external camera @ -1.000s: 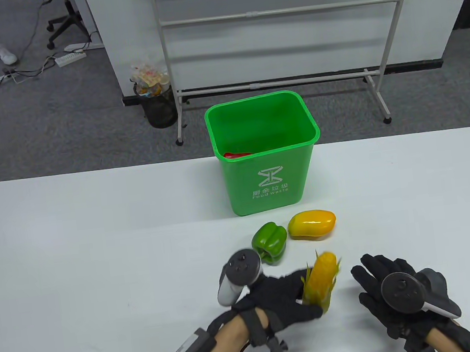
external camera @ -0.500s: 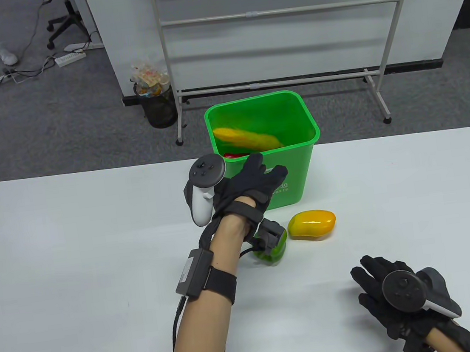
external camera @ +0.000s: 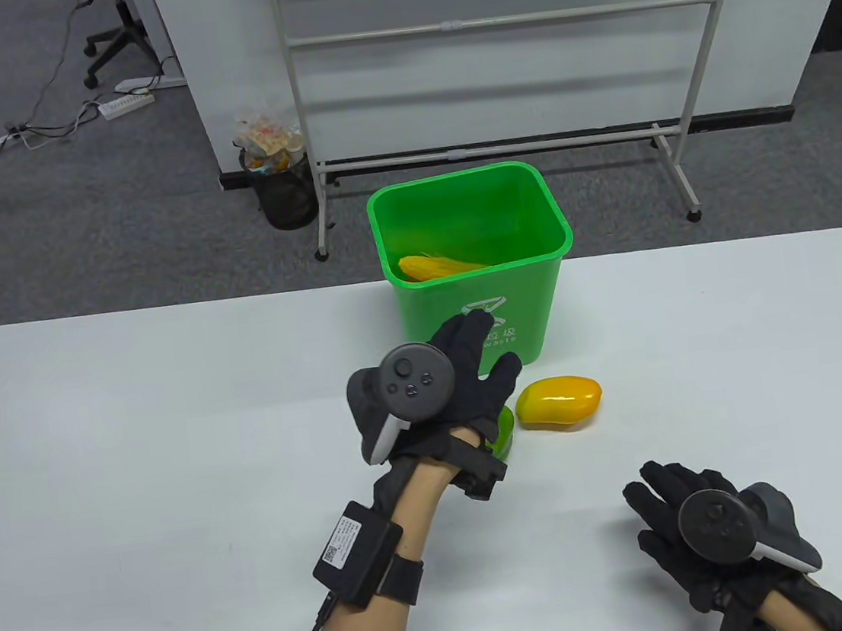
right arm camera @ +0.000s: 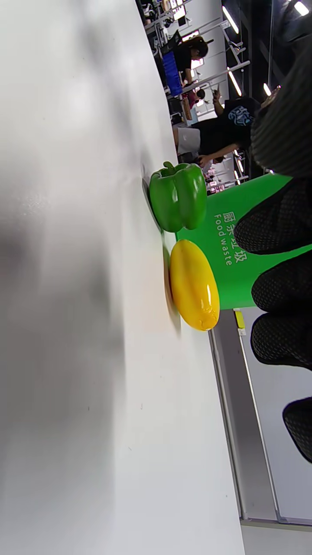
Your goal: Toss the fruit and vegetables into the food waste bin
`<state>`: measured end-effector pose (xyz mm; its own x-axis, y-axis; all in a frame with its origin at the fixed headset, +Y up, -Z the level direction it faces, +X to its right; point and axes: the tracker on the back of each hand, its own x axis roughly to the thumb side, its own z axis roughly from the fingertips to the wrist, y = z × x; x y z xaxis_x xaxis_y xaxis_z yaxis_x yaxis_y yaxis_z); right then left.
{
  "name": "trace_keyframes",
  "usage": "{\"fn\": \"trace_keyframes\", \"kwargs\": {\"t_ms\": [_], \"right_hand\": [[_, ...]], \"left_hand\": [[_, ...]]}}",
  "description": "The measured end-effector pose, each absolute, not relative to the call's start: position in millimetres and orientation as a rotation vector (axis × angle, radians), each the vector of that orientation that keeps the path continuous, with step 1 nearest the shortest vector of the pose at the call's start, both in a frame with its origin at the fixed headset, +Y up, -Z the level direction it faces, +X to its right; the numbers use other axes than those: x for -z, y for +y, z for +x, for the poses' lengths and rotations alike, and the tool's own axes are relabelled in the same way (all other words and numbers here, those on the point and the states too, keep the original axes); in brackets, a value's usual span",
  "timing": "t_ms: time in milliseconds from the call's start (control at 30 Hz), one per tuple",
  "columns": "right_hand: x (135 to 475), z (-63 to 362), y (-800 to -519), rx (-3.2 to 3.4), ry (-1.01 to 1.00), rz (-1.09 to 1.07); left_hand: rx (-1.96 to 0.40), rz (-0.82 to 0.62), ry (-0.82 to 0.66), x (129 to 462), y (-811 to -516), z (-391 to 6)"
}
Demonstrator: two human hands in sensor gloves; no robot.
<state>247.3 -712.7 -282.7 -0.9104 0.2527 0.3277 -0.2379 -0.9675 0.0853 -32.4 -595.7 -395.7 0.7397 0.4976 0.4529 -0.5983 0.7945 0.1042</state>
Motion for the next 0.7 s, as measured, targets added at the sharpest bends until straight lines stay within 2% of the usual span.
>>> {"fn": "trace_keyframes", "kwargs": {"t_ms": [200, 333, 433, 700], "right_hand": [[283, 249, -713, -2.836, 0.058, 0.499], [283, 252, -713, -2.825, 0.065, 0.491], [284, 254, -714, -2.818, 0.074, 0.485], [283, 255, -713, -2.815, 0.082, 0.486]], "left_hand": [[-0.234, 0.077, -0.385, 414, -674, 7], [-0.131, -0.016, -0.337, 425, -713, 11], [-0.141, -0.089, -0.323, 429, -731, 11], [-0.118, -0.104, -0.294, 434, -753, 12]]}}
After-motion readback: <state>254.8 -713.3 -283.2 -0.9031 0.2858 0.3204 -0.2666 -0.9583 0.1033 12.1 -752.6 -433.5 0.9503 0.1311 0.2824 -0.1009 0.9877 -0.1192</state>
